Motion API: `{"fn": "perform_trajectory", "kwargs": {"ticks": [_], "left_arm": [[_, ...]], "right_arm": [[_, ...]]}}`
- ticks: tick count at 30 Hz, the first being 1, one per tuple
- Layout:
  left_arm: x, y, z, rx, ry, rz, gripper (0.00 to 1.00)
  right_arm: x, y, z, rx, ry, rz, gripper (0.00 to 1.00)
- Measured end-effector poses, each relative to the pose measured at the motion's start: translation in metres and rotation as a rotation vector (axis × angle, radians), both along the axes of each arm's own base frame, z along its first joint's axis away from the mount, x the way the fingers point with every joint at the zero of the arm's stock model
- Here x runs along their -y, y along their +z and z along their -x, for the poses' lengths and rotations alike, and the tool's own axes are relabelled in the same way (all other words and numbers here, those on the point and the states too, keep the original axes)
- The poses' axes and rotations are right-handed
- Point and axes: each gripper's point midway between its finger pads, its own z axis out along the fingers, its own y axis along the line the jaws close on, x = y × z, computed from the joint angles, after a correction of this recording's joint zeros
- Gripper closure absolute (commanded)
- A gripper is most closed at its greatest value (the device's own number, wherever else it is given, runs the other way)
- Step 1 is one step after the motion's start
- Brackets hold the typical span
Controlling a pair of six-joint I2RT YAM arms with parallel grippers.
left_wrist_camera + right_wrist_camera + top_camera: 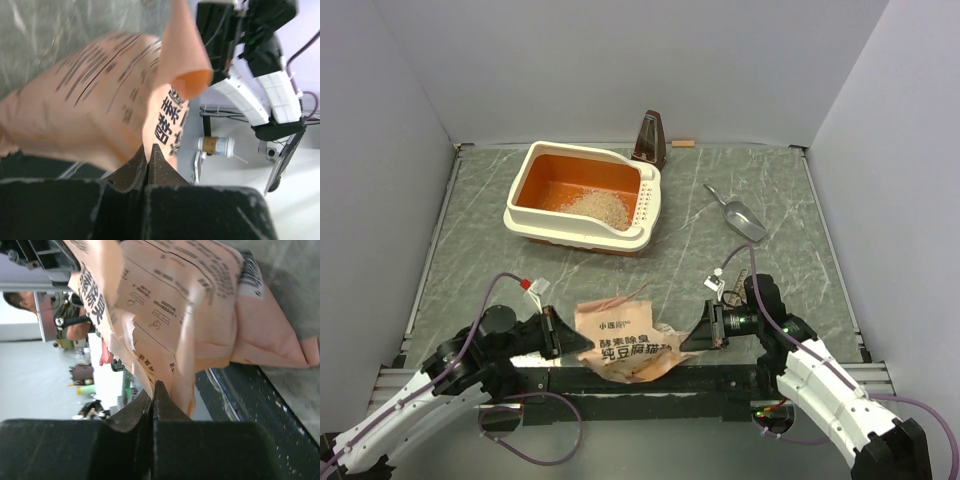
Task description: Fill the litter box with clean litter
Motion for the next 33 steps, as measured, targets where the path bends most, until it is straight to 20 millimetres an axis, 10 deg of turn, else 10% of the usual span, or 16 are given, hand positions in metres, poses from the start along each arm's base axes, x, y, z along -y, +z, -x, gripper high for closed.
{"fn": "perform_trajectory", "kwargs": {"ticks": [8, 14, 20, 33], "left_arm": [[0.000, -0.020, 0.013, -0.109, -0.046, -0.039, 0.99], [0.000, -0.041, 0.018, -0.171, -0.076, -0.131, 0.99], [-0.004, -0.047, 0.021, -0.178, -0.080, -0.159, 0.99], [-0.013, -0.038, 0.021, -0.158, -0.065, -0.199, 0.99]], "right_arm": [[0.005, -0.007, 0.005, -0.080, 0.019, 0.065, 0.91], [0.011, -0.002, -0.007, 0.013, -0.013, 0.157, 0.51], [0.016, 0.008, -0.028, 0.220, -0.075, 0.210, 0.49], [-0.026, 0.105, -0.059, 0.728, 0.022, 0.241, 0.45]]}}
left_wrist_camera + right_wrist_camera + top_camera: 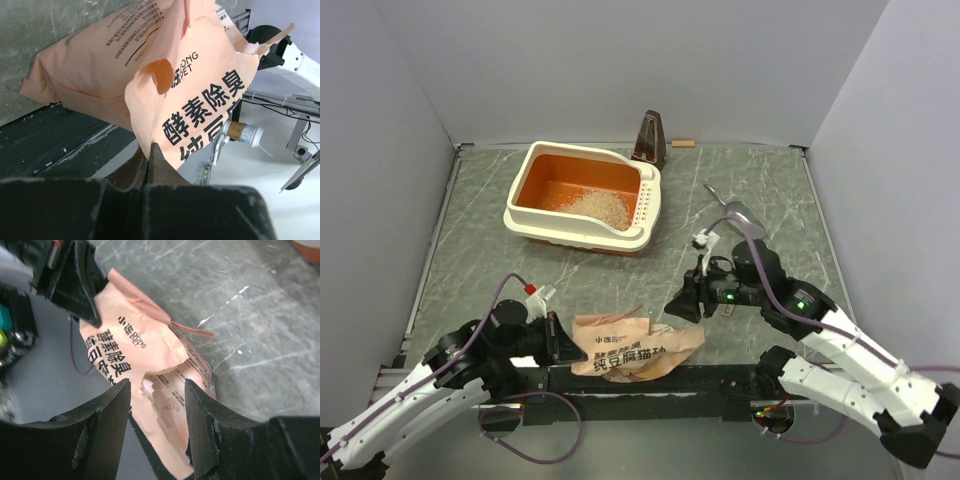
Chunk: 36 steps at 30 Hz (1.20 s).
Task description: Fill the litter box with clean litter
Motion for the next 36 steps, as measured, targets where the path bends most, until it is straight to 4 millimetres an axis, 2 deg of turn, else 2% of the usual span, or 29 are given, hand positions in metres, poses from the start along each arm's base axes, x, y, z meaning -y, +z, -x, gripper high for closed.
{"fn": "perform_trajectory", "kwargs": {"ticks": [4, 11, 16, 25, 36], "left_arm": [[-0.002, 0.004, -0.003, 0.014, 0.013, -0.015, 0.99], [-0.004, 0.002, -0.005, 0.011, 0.025, -0.033, 0.99], [-0.004, 0.001, -0.005, 0.011, 0.028, -0.040, 0.99], [-0.006, 0.001, -0.007, 0.010, 0.037, -0.056, 0.99], [-0.006, 0.001, -0.008, 0.011, 0.042, -0.062, 0.99]], "right_arm": [[-0.015, -0.002, 0.011, 0.058, 0.123, 0.068, 0.44], [-0.038, -0.006, 0.054, 0.160, 0.380, 0.129, 0.41], [-0.045, -0.009, 0.073, 0.214, 0.495, 0.150, 0.38], [-0.055, -0.030, 0.090, 0.256, 0.602, 0.204, 0.37], [-0.058, -0.055, 0.089, 0.253, 0.609, 0.228, 0.39]]}}
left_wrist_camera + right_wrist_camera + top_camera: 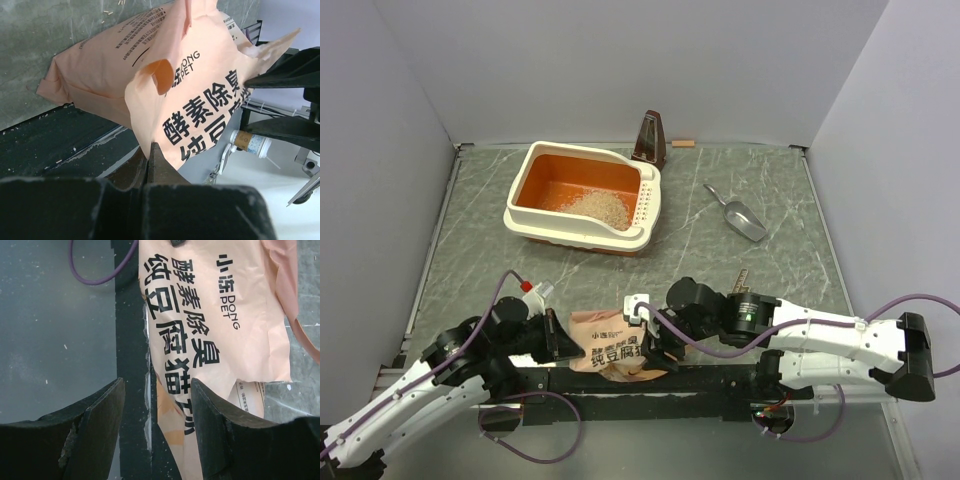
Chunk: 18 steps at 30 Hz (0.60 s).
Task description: Fill the litter box with clean litter
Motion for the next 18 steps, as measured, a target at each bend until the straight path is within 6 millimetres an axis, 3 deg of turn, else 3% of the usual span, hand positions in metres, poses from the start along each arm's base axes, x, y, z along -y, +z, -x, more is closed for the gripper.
{"fn": "perform_trajectory", "kwargs": {"ticks": [12, 18], "left_arm": [[0.001, 0.008, -0.003, 0.011, 0.005, -0.007, 0.99], [0.000, 0.008, -0.004, 0.020, 0.001, -0.013, 0.99]], "right_arm": [[0.001, -0.017, -0.012, 0.026, -0.067, 0.035, 0.39], [0.004, -0.010, -0.016, 0.052, -0.095, 0.016, 0.37]]}}
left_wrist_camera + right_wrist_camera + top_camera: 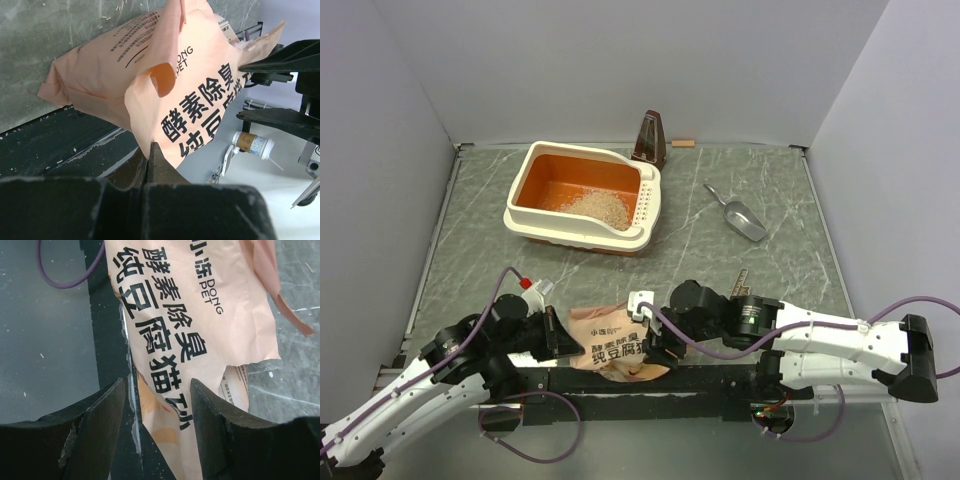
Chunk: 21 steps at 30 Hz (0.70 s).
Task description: Fill the litter box with clean litter
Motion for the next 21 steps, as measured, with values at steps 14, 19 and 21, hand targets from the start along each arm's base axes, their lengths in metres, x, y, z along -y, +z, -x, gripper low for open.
{"fn": "perform_trajectory", "kwargs": {"ticks": [14, 19, 21], "left_arm": [[-0.0002, 0.0002, 0.0002, 0.003, -0.002, 0.001, 0.99], [-0.0003, 0.0014, 0.0005, 0.011, -0.006, 0.006, 0.99], [-0.0003, 0.0021, 0.0009, 0.014, -0.009, 0.010, 0.99]], "right_arm": [[0.0016, 0.0029, 0.0013, 0.052, 0.066, -0.009, 0.27], [-0.0024, 0.0043, -0.0014, 0.083, 0.086, -0.022, 0.26], [-0.0034, 0.0035, -0.0021, 0.092, 0.094, -0.021, 0.26]]}}
